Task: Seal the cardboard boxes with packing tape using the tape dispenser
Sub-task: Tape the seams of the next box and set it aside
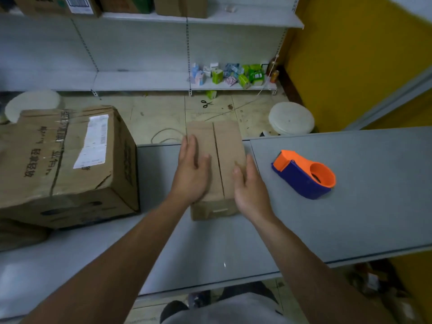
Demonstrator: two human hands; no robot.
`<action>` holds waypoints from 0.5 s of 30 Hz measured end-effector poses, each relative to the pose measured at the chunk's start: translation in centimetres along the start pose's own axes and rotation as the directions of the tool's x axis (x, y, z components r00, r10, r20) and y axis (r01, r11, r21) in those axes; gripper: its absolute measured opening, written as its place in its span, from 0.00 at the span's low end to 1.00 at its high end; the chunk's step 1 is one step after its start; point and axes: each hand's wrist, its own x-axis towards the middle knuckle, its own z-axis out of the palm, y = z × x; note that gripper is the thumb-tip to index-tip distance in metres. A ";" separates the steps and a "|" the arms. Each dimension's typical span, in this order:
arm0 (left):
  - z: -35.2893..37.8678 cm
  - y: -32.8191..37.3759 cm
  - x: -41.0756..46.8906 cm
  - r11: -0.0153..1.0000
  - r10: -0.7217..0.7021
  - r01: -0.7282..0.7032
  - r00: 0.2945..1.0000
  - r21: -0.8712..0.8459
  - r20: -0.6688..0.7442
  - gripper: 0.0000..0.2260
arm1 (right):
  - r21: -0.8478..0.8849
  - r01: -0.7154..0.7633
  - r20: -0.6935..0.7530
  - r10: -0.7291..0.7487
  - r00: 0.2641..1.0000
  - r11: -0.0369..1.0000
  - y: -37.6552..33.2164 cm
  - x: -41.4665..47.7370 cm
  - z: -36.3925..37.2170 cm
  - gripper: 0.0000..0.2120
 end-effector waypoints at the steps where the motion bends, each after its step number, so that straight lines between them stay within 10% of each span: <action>1: 0.0 0.0 0.3 1.000 0.003 -0.004 1.000 0.022 0.002 0.28 | -0.027 0.010 0.001 -0.010 1.000 1.000 -0.1 0.4 0.0 0.27; 5: 0.2 0.4 0.2 0.994 0.018 -0.016 1.000 0.109 -0.022 0.29 | 0.011 0.013 0.146 -0.015 0.989 1.000 0.4 0.8 -1.3 0.29; 8: -0.2 1.2 0.6 0.874 0.045 -0.036 0.999 0.485 -0.007 0.29 | 0.073 0.046 0.173 -0.058 0.983 0.996 2.4 1.4 -4.9 0.30; 12: -0.1 2.9 0.7 0.767 0.221 -0.185 0.975 0.614 0.018 0.29 | -0.292 0.105 -0.226 -0.176 0.958 0.951 7.7 3.5 -12.4 0.22; 15: 1.8 2.6 0.1 0.682 0.164 -0.179 0.982 0.709 0.090 0.31 | -0.516 0.031 -0.140 -0.120 0.983 0.856 11.1 4.9 -15.7 0.16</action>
